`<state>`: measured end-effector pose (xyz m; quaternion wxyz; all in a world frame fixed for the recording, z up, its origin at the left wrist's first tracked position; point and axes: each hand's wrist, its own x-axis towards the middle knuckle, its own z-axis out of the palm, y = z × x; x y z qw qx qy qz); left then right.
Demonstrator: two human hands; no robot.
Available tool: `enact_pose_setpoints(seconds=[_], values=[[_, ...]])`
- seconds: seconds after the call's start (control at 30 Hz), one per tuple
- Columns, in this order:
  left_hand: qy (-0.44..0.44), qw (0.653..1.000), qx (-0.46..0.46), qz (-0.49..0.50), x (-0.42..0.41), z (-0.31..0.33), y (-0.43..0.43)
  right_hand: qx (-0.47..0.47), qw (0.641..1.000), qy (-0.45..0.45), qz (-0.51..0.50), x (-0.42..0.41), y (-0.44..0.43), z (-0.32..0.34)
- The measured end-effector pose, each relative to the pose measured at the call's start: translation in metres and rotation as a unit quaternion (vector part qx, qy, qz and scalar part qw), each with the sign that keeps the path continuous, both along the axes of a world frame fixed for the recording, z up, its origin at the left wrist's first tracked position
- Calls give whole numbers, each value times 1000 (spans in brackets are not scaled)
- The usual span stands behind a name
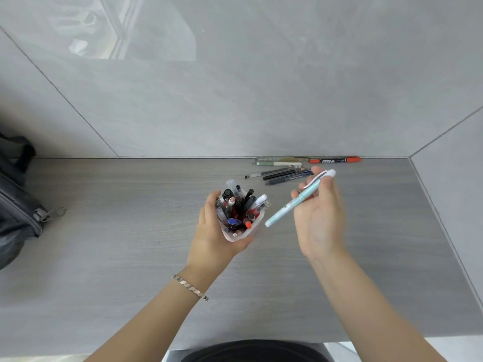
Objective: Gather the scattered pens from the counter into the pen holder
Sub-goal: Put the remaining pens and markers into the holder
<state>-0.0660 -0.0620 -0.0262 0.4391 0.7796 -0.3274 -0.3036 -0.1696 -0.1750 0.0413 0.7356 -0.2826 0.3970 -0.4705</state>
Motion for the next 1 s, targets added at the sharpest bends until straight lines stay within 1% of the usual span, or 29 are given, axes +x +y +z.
enact_pose_setpoints(seconds=[0.03,0.1,0.23,0.33,0.37,0.4,0.43,0.5,0.57,0.63,0.67,0.7,0.77,0.8,0.83,0.87,0.9,0.93,1.0], values=[[1,1000,-1,1,0,0,0,-22,1000,7,-2,4,4,-2],[1,1000,-2,1,0,1,-1,-75,996,50,2,13,11,-8],[0,1000,0,1,0,-1,-1,-160,977,133,37,23,25,-26],[-5,1000,8,0,1,-1,-1,-273,931,226,87,14,34,-42],[-6,1000,10,-1,2,-1,-1,-308,913,248,104,9,35,-46],[-7,1000,11,-2,2,-1,-1,-349,887,279,115,4,34,-51],[-9,1000,12,-4,2,-1,-1,-399,852,316,119,-2,32,-55],[-13,1000,13,-7,3,0,-2,-502,767,387,102,-9,27,-64],[-18,1000,13,-8,3,1,-2,-560,696,441,85,-8,23,-70],[-26,1000,12,-11,4,2,-2,-587,643,485,84,-4,21,-75],[-30,999,12,-14,4,3,-2,-599,626,491,92,-3,20,-75],[-35,999,13,-16,4,3,-2,-610,622,479,106,-4,16,-73],[-42,999,18,-18,6,3,-2,-623,631,440,138,-8,3,-67],[-41,999,21,-18,6,3,-2,-614,640,438,145,-10,-8,-63],[-40,999,23,-17,7,2,-2,-584,656,454,148,-12,-23,-62],[-40,999,23,-17,7,1,-2,-535,675,486,146,-13,-43,-65],[-44,999,22,-18,8,1,-2,-486,681,527,149,-14,-64,-72],[-48,998,22,-19,8,0,-2,-450,665,572,168,-15,-85,-79],[-54,998,25,-20,8,0,-2,-427,593,636,248,-18,-120,-93]])
